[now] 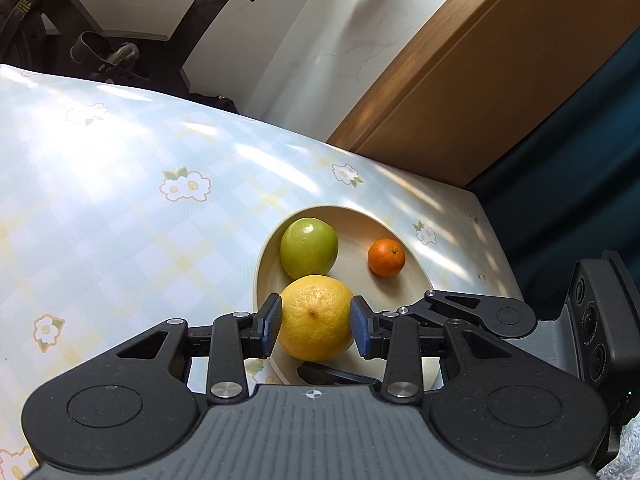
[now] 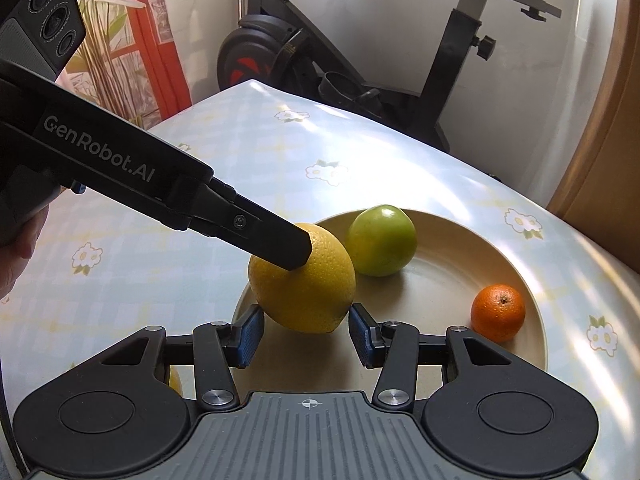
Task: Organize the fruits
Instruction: 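Carry the yellow citrus onto the plate and open the left tool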
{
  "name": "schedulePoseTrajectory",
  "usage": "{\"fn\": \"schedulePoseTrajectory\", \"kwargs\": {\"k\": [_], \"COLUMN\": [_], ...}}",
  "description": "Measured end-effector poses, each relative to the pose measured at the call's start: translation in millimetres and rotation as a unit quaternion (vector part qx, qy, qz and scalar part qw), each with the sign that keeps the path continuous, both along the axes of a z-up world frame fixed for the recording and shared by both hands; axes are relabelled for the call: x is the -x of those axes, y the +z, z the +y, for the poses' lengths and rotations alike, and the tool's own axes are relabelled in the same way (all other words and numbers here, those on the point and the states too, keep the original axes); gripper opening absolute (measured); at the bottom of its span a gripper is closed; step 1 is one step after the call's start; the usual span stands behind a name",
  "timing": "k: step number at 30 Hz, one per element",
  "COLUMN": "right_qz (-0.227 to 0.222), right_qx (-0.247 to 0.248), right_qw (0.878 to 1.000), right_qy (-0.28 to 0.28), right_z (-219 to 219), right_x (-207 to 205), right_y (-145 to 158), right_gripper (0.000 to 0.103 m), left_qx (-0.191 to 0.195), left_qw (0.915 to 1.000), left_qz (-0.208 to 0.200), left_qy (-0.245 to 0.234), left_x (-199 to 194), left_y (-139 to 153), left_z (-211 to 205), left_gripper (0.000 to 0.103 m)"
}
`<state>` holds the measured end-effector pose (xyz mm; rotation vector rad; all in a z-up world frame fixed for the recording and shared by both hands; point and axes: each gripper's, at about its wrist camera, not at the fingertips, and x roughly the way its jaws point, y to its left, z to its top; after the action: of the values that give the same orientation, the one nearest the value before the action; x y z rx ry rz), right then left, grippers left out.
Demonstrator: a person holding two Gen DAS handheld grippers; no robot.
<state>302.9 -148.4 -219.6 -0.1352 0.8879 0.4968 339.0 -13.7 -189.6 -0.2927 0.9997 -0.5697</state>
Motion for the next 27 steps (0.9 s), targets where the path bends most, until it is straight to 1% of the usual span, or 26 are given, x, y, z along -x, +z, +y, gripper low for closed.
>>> {"fn": "schedulePoseTrajectory", "kwargs": {"k": [8,10,12,14,17,20,24,27], "right_qz": [-0.006,-0.008,-0.013,-0.020,-0.027,-0.042,-0.060,-0.069], "right_qx": [0.005,0.011,0.016,0.010,0.002,-0.002,-0.021,-0.024], "right_qw": [1.000,1.000,1.000,1.000,1.000,0.999,0.998,0.997], "right_qy": [-0.018,-0.017,-0.016,-0.018,-0.016,-0.011,-0.013,-0.021], "right_z": [3.3,5.3,6.6,5.0,3.8,1.5,-6.8,-14.7], "right_x": [-7.9,-8.2,-6.2,-3.9,3.9,16.9,35.7,50.1], "right_y": [-2.1,-0.9,0.4,4.1,11.3,22.0,33.0,36.3], "right_gripper": [0.043,0.043,0.044,0.044,0.044,0.043,0.043,0.043], "left_qx": [0.016,0.022,0.019,0.015,0.005,-0.015,-0.056,-0.084], "left_qw": [0.9995,0.9993,0.9993,0.9990,0.9984,0.9972,0.9931,0.9889], "left_qz": [0.002,-0.005,-0.016,-0.024,-0.039,-0.056,-0.084,-0.104], "left_qy": [0.026,0.028,0.029,0.033,0.041,0.047,0.059,0.064], "left_x": [-8.9,-7.1,-3.5,0.3,7.2,17.2,39.4,57.5], "left_y": [-4.9,-1.3,3.6,8.2,16.4,25.6,36.7,42.2], "left_z": [4.7,5.0,4.4,5.2,8.5,12.7,18.7,22.5], "left_gripper": [0.038,0.038,0.038,0.038,0.038,0.038,0.038,0.038]}}
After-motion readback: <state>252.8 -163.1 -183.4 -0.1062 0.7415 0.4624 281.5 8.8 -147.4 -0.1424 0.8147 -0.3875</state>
